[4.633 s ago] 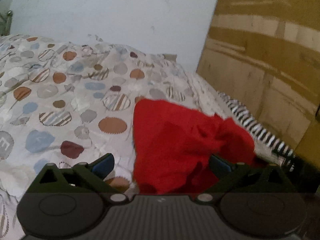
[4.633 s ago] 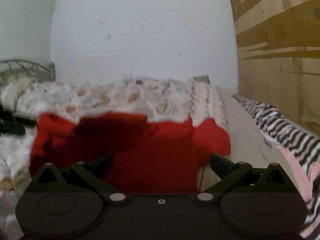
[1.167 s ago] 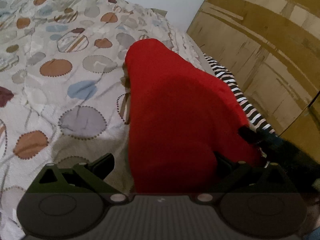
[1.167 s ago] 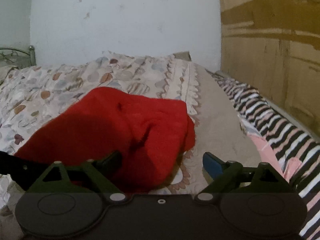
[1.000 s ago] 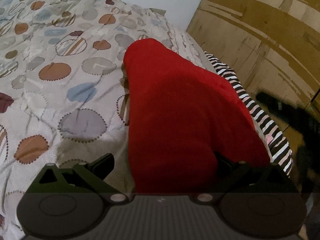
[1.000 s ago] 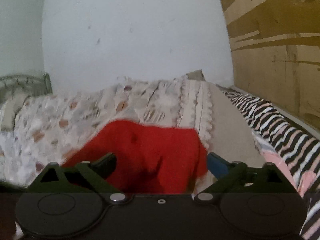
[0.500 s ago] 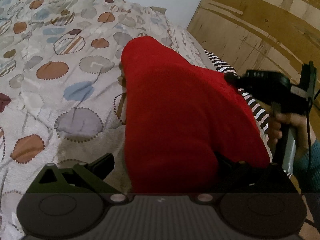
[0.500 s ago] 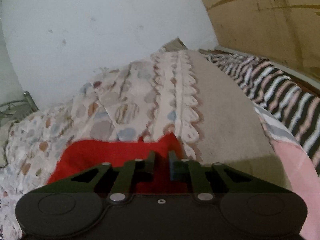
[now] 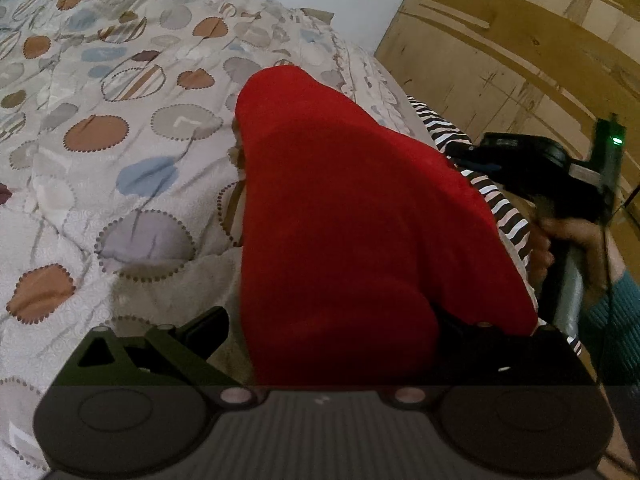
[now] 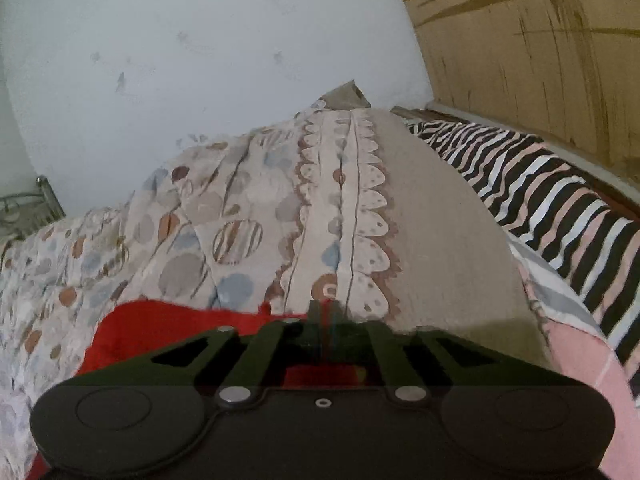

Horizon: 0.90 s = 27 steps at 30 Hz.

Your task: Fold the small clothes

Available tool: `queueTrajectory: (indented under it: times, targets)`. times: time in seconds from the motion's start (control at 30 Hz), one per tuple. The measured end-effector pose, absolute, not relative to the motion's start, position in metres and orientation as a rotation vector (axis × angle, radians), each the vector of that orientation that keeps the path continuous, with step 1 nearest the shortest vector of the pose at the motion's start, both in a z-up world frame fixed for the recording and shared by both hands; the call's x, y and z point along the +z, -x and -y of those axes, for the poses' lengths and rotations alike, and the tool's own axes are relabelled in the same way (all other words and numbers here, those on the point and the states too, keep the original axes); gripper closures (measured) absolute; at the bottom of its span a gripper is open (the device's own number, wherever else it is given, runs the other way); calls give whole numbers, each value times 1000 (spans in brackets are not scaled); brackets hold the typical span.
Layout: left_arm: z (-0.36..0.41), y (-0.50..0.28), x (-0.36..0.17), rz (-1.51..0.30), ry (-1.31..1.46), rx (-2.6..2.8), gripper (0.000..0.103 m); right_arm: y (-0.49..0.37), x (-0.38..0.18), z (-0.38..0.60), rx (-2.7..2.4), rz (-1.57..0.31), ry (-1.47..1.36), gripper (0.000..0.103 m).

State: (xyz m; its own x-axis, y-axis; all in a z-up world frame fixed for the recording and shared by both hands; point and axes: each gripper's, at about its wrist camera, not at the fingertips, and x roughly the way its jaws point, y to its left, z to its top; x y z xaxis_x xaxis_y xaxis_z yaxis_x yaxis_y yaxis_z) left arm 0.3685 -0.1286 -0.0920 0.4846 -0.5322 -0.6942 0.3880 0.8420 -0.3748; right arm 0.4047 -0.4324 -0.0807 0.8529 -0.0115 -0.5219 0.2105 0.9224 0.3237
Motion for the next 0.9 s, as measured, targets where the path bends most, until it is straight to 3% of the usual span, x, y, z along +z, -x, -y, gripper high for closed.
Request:
queueTrajectory:
  times: [0.13, 0.2, 0.3, 0.5, 0.67, 0.9]
  targets:
    - [129, -368, -92, -904, 179, -560, 0, -374, -69, 422, -89, -496, -366, 63]
    - [129, -368, -93, -907, 186, -559, 0, -356, -62, 412, -59, -486, -345, 44]
    - [128, -369, -93, -914, 192, -559, 0, -338, -57, 398, -7, -498, -303, 32]
    - [127, -368, -92, -916, 192, -557, 0, -328, -57, 372, 91, -559, -202, 19]
    - [125, -370, -94, -925, 209, -566, 0, -324, -80, 360, 37, -604, -64, 14]
    - [117, -360, -80, -841, 227, -565, 1, -321, -106, 378, 7, -608, -253, 6]
